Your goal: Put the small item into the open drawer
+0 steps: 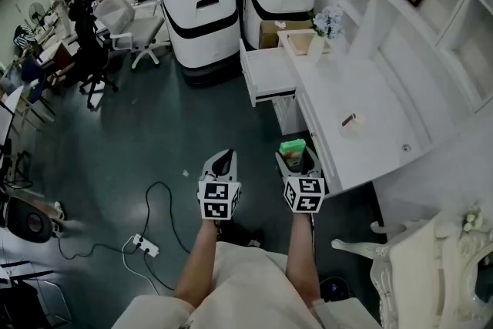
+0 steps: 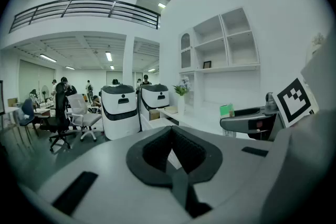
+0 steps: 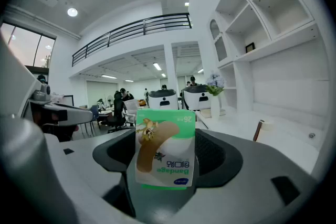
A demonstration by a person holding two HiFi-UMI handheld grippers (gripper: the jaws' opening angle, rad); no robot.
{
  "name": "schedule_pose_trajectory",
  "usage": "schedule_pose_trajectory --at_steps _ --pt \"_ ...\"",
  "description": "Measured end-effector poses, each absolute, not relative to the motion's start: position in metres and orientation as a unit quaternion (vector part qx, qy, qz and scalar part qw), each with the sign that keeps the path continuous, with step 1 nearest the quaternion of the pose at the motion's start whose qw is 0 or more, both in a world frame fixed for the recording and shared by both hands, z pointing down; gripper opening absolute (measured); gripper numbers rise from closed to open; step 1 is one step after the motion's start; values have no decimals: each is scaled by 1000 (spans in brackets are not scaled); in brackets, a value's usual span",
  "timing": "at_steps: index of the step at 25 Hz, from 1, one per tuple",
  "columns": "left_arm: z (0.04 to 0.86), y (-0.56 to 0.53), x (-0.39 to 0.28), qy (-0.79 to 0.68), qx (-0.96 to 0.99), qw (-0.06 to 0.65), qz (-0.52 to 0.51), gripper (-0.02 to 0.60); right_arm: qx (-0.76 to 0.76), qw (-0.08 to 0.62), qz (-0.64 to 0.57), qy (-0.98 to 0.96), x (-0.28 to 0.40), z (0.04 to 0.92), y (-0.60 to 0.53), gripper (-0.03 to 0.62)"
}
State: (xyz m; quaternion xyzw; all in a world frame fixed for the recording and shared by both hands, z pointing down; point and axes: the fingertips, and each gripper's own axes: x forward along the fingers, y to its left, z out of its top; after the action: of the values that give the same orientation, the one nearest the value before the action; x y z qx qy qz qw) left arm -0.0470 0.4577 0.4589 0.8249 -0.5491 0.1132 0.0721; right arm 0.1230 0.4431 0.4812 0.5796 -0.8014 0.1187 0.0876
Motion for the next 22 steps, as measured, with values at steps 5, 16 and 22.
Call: schedule_pose_trajectory --at_steps 5,16,22 --pt "456 454 -47 -552 824 69 111 17 575 88 114 -805 124 476 436 365" --pt "448 448 -67 -576 809 59 98 17 567 88 110 -812 121 473 422 365" --pt "450 415 -70 -571 812 60 103 17 569 83 116 -810 118 474 393 365"
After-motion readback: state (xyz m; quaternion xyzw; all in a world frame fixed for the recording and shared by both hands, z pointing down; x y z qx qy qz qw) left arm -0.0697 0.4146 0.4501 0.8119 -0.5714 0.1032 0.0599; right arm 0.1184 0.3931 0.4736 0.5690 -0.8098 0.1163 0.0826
